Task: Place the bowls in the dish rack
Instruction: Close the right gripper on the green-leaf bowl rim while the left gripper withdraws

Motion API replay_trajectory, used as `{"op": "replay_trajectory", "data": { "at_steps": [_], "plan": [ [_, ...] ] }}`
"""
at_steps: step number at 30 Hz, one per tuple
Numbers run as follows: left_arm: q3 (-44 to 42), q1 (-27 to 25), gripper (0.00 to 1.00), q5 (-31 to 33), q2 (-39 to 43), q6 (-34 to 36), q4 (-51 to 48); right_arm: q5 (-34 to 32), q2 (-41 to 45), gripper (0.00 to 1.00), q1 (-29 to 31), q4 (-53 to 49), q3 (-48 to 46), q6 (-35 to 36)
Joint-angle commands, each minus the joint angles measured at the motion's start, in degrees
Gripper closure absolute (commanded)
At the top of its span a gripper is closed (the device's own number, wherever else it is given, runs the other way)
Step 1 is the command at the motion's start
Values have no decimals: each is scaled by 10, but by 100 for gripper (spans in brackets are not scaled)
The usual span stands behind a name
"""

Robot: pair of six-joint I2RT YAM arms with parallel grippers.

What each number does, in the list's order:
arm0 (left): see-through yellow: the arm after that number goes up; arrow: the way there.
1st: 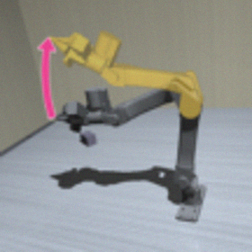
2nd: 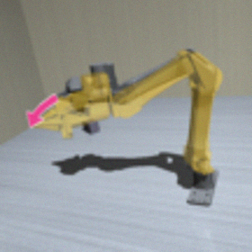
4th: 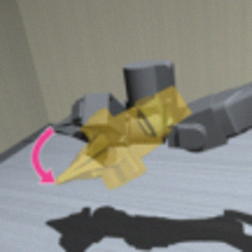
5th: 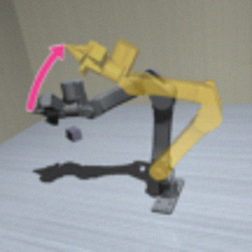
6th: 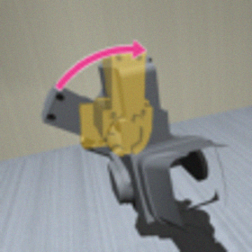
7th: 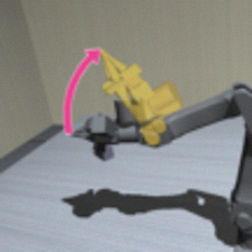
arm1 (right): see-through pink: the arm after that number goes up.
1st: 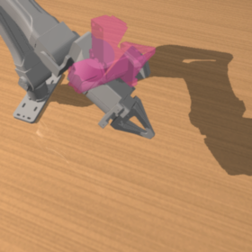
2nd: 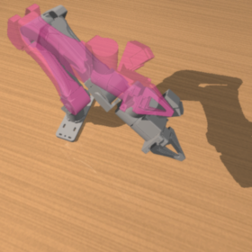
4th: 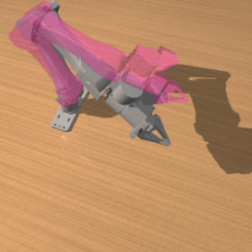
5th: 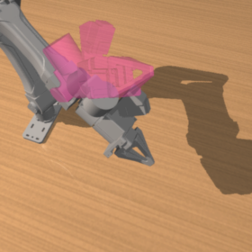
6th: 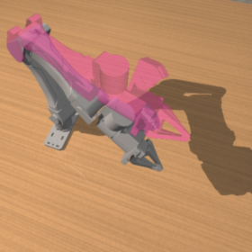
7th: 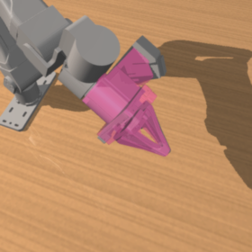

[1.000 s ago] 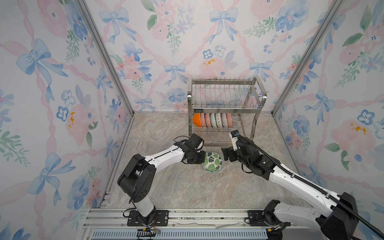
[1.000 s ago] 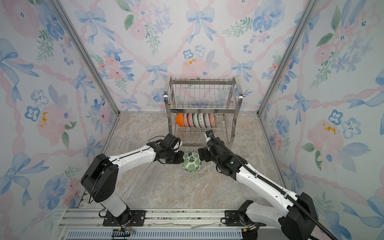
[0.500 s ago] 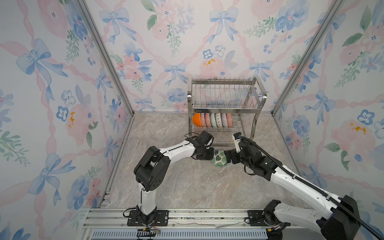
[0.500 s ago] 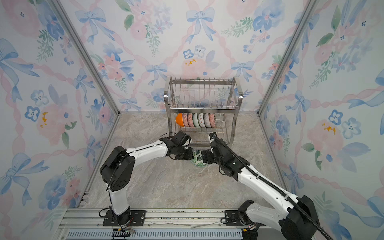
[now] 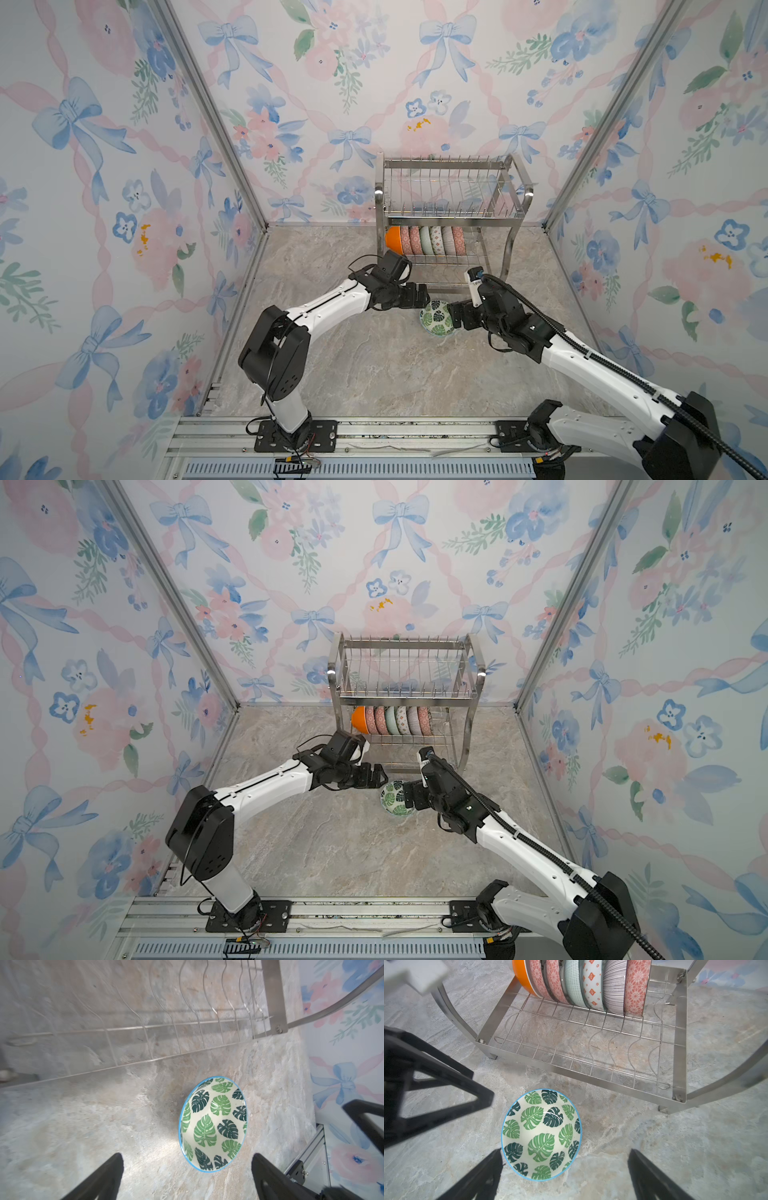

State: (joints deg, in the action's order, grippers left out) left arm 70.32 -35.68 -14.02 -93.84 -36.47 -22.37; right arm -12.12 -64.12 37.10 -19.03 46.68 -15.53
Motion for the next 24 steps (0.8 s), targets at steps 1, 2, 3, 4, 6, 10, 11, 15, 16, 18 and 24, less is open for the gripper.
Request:
{"op": "replay_trajectory", "data": {
  "at_steps": [1, 2, 3, 4, 6, 10, 11, 15, 16, 18, 24],
  "plan": [
    [-43, 33, 2, -7, 60, 5, -4, 5, -16, 4, 16, 10, -5, -21],
    [-58, 43, 2, -6, 81, 9, -3, 2, -24, 3, 23, 14, -4, -24],
    [-71, 50, 2, -7, 97, 13, 0, -3, -32, 4, 30, 17, -3, -28],
    [-89, 59, 2, -8, 119, 15, 5, -8, -44, 3, 41, 18, 1, -30],
    [-129, 80, 2, -25, 155, 8, 24, -13, -71, 3, 60, 20, 11, -35],
    [-223, 130, 2, -80, 217, -29, 87, -22, -144, 3, 92, 25, 39, -51],
    [-241, 139, 2, -87, 228, -36, 100, -23, -163, 3, 97, 26, 48, -58],
    [-327, 159, 2, -121, 265, -83, 170, -19, -222, 1, 116, 32, 80, -80],
    [-346, 162, 2, -126, 274, -97, 191, -20, -239, 0, 121, 29, 91, -83],
    [-379, 163, 2, -127, 289, -123, 223, -27, -268, 3, 128, 18, 115, -89],
    [-464, 167, 2, -118, 338, -196, 314, -56, -325, 16, 132, -16, 157, -104]
  ]
}}
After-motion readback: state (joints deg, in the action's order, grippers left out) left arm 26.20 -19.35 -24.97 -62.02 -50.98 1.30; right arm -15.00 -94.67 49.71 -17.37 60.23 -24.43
